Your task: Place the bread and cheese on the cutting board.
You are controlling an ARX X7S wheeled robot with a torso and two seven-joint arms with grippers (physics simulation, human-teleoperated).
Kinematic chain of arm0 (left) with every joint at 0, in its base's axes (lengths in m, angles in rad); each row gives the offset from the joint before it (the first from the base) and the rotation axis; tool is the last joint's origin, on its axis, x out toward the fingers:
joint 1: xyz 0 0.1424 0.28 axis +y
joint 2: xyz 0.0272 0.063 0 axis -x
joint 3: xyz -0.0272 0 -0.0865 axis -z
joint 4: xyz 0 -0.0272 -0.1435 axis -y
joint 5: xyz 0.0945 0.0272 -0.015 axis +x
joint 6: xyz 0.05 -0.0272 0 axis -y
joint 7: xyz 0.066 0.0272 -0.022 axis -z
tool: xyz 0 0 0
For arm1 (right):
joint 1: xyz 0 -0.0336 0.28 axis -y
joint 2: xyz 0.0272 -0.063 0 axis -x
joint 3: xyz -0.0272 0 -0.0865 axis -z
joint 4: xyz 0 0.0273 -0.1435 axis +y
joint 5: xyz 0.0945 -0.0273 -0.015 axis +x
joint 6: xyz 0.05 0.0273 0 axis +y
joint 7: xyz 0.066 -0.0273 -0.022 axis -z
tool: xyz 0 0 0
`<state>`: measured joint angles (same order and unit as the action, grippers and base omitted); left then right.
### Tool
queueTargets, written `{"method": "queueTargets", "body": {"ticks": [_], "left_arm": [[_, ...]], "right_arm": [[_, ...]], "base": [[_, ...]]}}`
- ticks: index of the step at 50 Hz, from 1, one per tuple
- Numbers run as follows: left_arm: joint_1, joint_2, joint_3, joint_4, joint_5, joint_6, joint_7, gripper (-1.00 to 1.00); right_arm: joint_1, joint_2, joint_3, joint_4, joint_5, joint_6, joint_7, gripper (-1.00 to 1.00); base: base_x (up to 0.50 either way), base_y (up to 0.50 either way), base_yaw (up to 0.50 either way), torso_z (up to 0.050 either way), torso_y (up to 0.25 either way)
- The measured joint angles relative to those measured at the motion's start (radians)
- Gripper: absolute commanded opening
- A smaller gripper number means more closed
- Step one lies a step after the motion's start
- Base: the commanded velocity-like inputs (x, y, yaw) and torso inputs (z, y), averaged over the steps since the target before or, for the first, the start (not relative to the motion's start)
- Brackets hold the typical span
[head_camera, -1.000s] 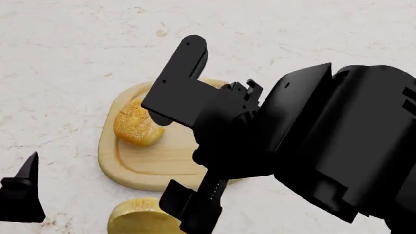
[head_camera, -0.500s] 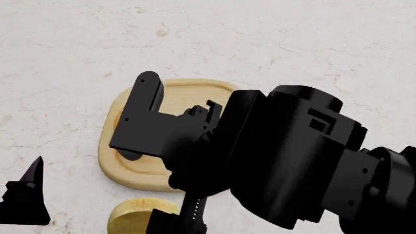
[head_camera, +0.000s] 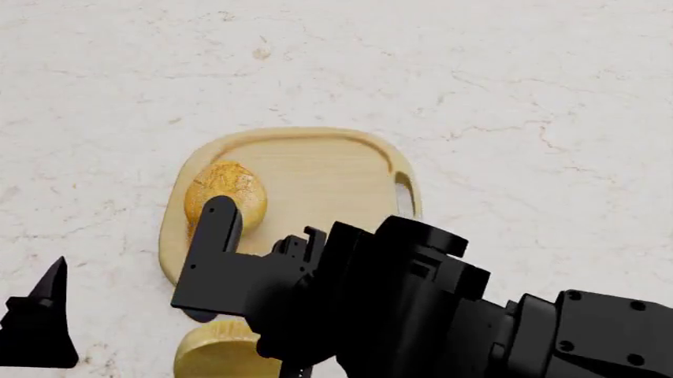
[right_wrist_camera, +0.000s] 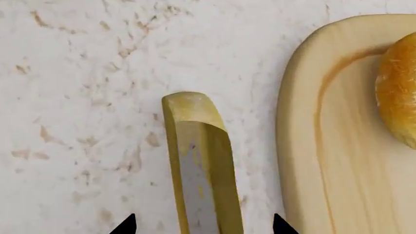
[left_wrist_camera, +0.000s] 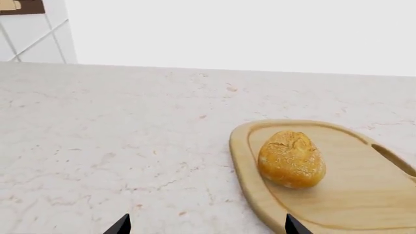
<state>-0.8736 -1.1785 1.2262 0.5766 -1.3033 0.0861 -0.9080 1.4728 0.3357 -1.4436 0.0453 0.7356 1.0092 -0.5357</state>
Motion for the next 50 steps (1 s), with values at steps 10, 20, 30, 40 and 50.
{"method": "queueTargets", "body": {"ticks": [10,20,30,40,50], "left_arm": [[0.007,0.000,0.000,-0.004,0.003,0.006,0.001,1.00],[0.011,0.005,0.000,-0.007,0.005,0.006,0.001,1.00],[0.018,0.007,0.001,-0.017,0.012,0.008,0.003,1.00],[0.028,0.012,0.003,-0.035,0.024,0.013,0.009,1.00],[0.026,0.006,-0.001,-0.028,0.026,0.010,0.002,1.00]], "right_arm": [[-0.006,0.003,-0.006,0.007,-0.024,-0.028,-0.007,-1.00],[0.000,0.024,0.012,-0.089,-0.006,-0.001,0.055,-1.00],[0.037,0.083,0.097,-0.214,0.088,0.082,0.113,-1.00],[0.046,0.124,0.256,-0.212,0.219,0.209,0.252,-1.00],[0.044,0.125,0.435,-0.091,0.340,0.307,0.415,-1.00]], "base": [[0.00,0.00,0.00,0.000,0.000],[0.00,0.00,0.00,0.000,0.000],[0.00,0.00,0.00,0.000,0.000],[0.00,0.00,0.00,0.000,0.000],[0.00,0.00,0.00,0.000,0.000]]}}
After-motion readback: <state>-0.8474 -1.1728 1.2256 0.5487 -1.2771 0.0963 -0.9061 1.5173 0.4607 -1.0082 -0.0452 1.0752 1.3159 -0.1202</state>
